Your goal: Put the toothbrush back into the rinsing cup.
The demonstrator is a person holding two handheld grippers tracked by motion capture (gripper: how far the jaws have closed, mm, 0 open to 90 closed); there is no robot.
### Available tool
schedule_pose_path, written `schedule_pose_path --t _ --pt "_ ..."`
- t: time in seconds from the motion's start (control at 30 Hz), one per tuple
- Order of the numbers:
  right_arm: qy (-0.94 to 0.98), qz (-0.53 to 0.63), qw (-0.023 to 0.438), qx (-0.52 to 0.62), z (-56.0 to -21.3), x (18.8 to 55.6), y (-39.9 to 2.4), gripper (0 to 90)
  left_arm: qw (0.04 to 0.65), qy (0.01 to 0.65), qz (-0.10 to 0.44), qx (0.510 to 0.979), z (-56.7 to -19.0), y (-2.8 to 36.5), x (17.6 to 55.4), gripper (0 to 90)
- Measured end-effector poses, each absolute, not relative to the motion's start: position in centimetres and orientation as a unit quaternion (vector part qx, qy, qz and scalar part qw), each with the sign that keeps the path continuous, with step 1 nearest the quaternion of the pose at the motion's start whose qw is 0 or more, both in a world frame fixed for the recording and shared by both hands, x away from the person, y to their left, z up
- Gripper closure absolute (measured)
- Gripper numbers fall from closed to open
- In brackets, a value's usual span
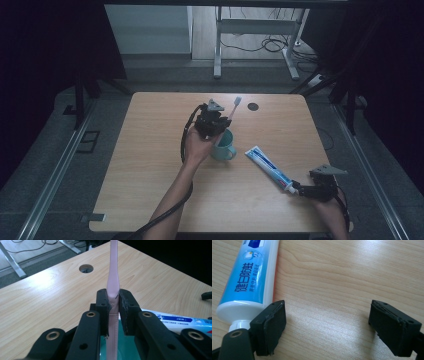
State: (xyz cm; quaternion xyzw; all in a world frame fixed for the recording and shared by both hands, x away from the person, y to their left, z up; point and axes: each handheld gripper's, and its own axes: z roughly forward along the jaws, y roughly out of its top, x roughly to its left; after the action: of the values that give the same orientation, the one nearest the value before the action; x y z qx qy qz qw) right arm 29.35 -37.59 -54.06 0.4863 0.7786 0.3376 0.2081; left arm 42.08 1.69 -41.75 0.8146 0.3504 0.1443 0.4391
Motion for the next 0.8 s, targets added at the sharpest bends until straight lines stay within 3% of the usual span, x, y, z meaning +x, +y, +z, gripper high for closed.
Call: schedule_pose_path --t 0.8 --pt "0.779 0.338 0.208 0.487 -54.1 29.3 -37.6 14.2 0.424 0.365 0.128 0.819 -44.4 1.9 42.2 78.5"
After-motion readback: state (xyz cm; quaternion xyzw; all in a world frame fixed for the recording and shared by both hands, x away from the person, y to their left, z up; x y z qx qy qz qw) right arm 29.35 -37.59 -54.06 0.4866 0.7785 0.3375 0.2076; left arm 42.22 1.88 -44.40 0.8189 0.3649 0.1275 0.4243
